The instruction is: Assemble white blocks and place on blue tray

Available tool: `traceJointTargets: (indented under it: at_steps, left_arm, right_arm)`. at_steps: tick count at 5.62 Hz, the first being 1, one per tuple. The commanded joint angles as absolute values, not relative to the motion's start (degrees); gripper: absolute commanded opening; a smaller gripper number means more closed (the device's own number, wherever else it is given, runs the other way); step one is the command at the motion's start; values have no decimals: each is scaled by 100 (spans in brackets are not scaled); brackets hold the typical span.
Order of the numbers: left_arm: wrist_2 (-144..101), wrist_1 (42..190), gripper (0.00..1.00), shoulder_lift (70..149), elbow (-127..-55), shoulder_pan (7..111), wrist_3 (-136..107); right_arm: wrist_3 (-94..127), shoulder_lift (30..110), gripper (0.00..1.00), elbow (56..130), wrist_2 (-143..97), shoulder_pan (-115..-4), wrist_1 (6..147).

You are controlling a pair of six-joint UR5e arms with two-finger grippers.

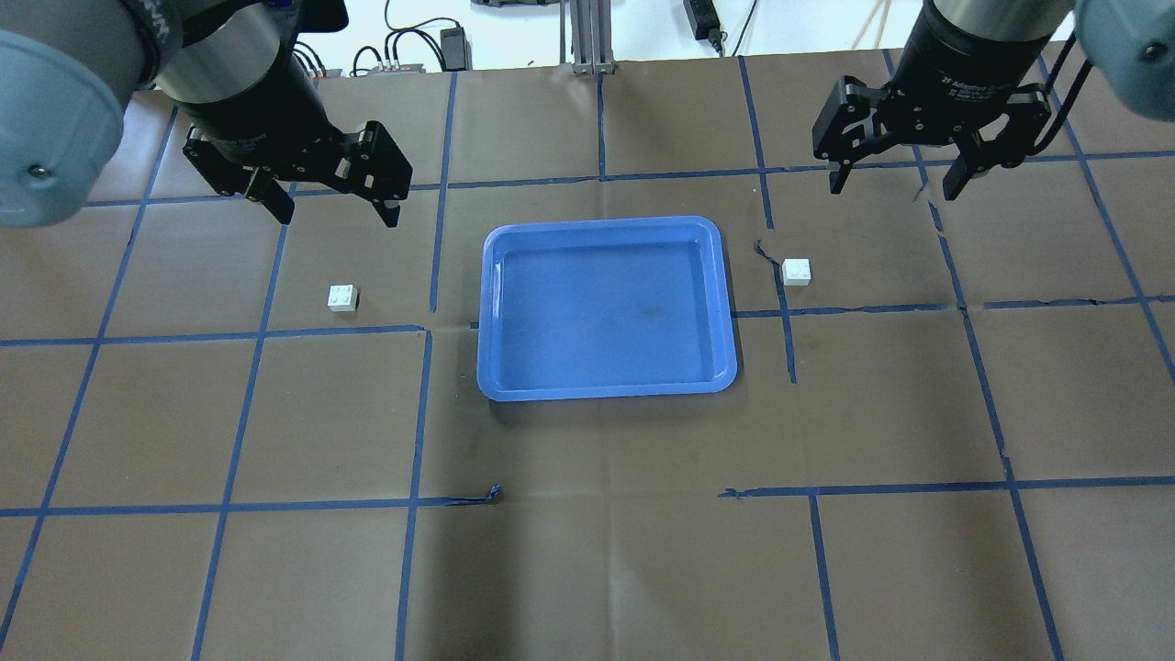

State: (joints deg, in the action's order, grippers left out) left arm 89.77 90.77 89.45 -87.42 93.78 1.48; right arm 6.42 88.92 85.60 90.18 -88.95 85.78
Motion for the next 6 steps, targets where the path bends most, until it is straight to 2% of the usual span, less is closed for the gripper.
traceJointTargets:
  at_steps: [1, 3, 6]
  left_arm:
    - [8991, 9009, 99, 8930, -8754, 9369, 158]
    - [9000, 9026, 99, 8947, -8789, 9326, 237]
    - [8974, 8547, 99, 9629, -9350, 7818, 841]
  right_arm:
    - [650, 8895, 99, 8561, 9018, -8895, 8578]
    - [650, 8895, 99, 8561, 9018, -8895, 8578]
    - [650, 8895, 100, 8561, 9018, -8886, 8561]
